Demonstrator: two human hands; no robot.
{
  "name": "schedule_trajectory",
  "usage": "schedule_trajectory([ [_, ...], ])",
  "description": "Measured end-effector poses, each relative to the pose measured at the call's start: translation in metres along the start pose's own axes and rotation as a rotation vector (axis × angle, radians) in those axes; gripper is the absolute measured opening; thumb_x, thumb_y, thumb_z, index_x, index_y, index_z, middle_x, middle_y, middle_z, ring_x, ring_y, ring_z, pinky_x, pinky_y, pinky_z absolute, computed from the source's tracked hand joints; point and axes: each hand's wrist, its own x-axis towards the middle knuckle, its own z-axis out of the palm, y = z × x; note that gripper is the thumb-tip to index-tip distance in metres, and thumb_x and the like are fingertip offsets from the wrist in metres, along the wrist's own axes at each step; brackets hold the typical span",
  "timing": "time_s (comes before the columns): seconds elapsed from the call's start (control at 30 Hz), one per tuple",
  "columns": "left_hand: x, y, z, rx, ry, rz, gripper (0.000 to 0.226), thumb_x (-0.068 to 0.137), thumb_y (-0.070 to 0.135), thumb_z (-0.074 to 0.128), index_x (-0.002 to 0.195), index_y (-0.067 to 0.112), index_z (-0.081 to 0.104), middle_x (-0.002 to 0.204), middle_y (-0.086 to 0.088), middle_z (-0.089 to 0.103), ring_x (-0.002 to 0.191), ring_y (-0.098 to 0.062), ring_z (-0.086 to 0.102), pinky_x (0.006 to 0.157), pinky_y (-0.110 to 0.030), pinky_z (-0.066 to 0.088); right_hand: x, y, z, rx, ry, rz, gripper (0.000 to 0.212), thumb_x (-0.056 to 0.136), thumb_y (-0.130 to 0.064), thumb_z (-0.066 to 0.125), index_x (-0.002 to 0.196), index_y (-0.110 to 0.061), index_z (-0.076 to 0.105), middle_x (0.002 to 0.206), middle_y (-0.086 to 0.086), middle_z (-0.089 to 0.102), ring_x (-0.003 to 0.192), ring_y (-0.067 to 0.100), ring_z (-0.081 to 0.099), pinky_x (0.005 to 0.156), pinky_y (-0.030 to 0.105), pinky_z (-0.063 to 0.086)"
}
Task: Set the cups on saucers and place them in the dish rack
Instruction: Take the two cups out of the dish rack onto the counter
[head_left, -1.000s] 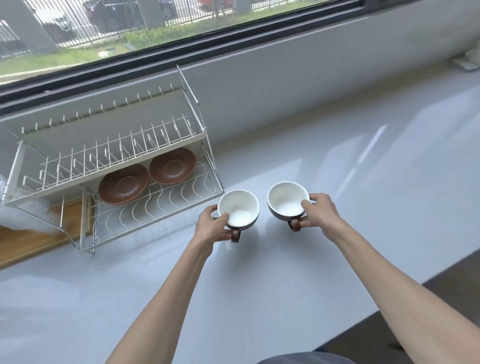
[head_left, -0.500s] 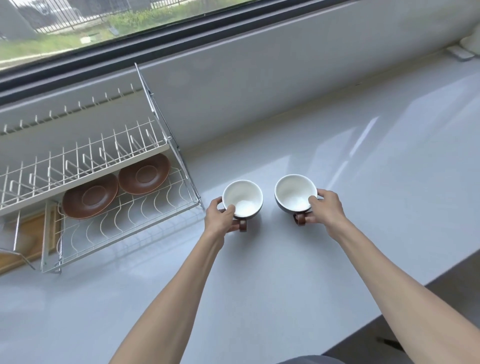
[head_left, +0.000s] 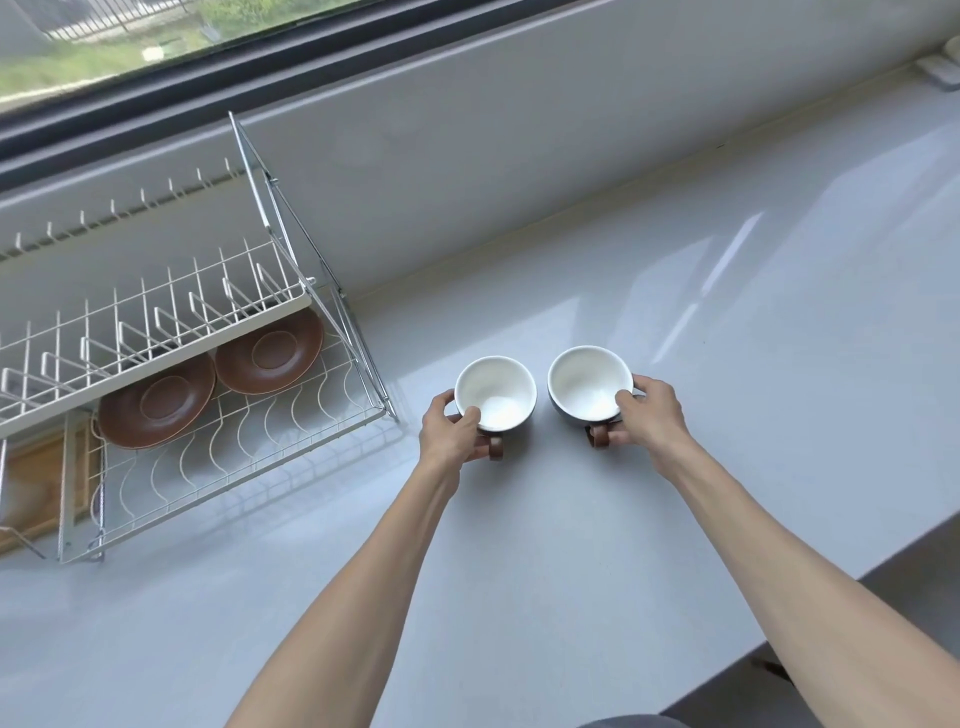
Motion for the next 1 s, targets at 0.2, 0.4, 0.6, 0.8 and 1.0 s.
schedule_trajectory([
  [0.2, 0.004, -0.003, 0.0, -0.001, -0.013, -0.002, 0.056, 0.095, 0.005, 0.048, 0.15, 0.013, 0.039, 0.096, -0.003, 0.062, 0.046, -0.009, 0.069, 0.05, -0.022, 0.059, 0.001, 0.005, 0.001, -0.006, 0.001, 0.006, 0.044, 0.086, -0.003, 0.035, 0.121, -0.013, 0.06, 0.105, 0.017, 0.068, 0.063, 0.034, 0.074, 0.078, 0.046, 0.061],
  [0.4, 0.006, -0.004, -0.001, 0.004, -0.022, -0.001, 0.055, 0.096, 0.005, 0.048, 0.15, 0.014, 0.038, 0.103, -0.007, 0.063, 0.051, -0.013, 0.07, 0.048, -0.021, 0.057, 0.002, 0.008, 0.003, 0.021, -0.01, 0.01, 0.045, 0.085, -0.002, 0.035, 0.121, -0.011, 0.06, 0.108, 0.02, 0.067, 0.067, 0.037, 0.074, 0.072, 0.046, 0.062],
  [0.6, 0.003, -0.002, -0.002, 0.03, -0.052, -0.019, 0.053, 0.099, 0.007, 0.047, 0.15, 0.016, 0.036, 0.102, -0.003, 0.061, 0.056, -0.012, 0.07, 0.05, -0.021, 0.058, 0.003, 0.003, 0.003, -0.088, -0.02, 0.044, 0.041, 0.083, -0.008, 0.036, 0.116, -0.01, 0.061, 0.112, 0.015, 0.065, 0.076, 0.035, 0.074, 0.074, 0.047, 0.062],
  [0.8, -0.002, 0.004, -0.015, 0.142, -0.124, -0.006, 0.054, 0.099, 0.015, 0.049, 0.151, 0.016, 0.037, 0.123, -0.01, 0.063, 0.101, -0.031, 0.07, 0.078, -0.038, 0.061, -0.01, -0.014, 0.008, -0.546, 0.06, -0.014, 0.042, 0.084, -0.024, 0.04, 0.121, -0.008, 0.052, 0.119, 0.014, 0.06, 0.104, 0.039, 0.061, 0.084, 0.039, 0.05],
  [1.0, -0.017, 0.011, -0.045, 0.363, -0.183, 0.062, 0.049, 0.1, 0.024, 0.052, 0.148, 0.017, 0.045, 0.123, -0.005, 0.056, 0.104, -0.027, 0.065, 0.089, -0.039, 0.054, -0.03, -0.038, 0.03, -0.883, 0.133, -0.306, 0.051, 0.092, -0.013, 0.04, 0.143, -0.012, 0.037, 0.138, 0.013, 0.043, 0.125, 0.035, 0.044, 0.09, 0.044, 0.041],
])
